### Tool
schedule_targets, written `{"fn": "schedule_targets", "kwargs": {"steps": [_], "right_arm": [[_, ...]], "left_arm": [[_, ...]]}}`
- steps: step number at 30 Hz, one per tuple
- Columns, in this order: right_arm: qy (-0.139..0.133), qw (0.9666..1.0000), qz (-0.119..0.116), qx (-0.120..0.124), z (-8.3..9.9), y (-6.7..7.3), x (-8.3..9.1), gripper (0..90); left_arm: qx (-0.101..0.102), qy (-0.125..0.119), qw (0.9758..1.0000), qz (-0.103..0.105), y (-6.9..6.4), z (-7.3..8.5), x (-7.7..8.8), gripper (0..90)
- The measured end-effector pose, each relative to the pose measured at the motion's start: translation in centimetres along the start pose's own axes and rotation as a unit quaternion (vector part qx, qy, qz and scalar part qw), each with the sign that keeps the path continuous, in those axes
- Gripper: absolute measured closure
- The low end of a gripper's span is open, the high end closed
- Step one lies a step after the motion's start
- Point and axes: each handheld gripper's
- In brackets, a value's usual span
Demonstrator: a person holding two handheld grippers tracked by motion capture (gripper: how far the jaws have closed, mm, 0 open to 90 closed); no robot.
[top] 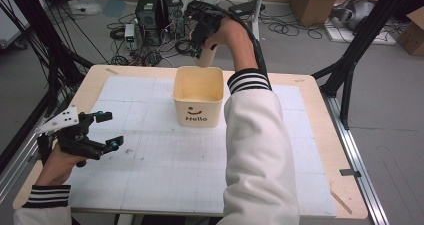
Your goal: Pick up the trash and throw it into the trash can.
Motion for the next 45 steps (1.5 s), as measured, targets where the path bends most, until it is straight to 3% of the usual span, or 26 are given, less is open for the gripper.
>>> {"fn": "schedule_targets", "kwargs": {"steps": [7, 22, 45], "right_arm": [[-0.009, 0.9999, -0.008, -0.007, -0.8, -0.5, -0.7, 34.6], [0.004, 1.0000, 0.001, -0.004, -1.2, -0.5, -2.0, 34.4], [0.021, 0.9995, -0.009, -0.021, -0.2, -1.2, -7.3, 33.7]], "left_arm": [[0.000, -0.001, 1.0000, 0.000, 0.1, 0.0, 0.0, 1.7], [0.001, 0.000, 1.0000, 0.000, 0.0, 0.0, -0.1, 1.7], [0.000, 0.000, 1.0000, 0.001, 0.1, 0.0, 0.0, 1.7]]}}
Point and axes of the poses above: each handheld gripper's, and its own axes: x roughly backward along the jaws, z roughly out of its underside, y roughly to its left, and after that the axes turned 5 degrees about -z, right-handed
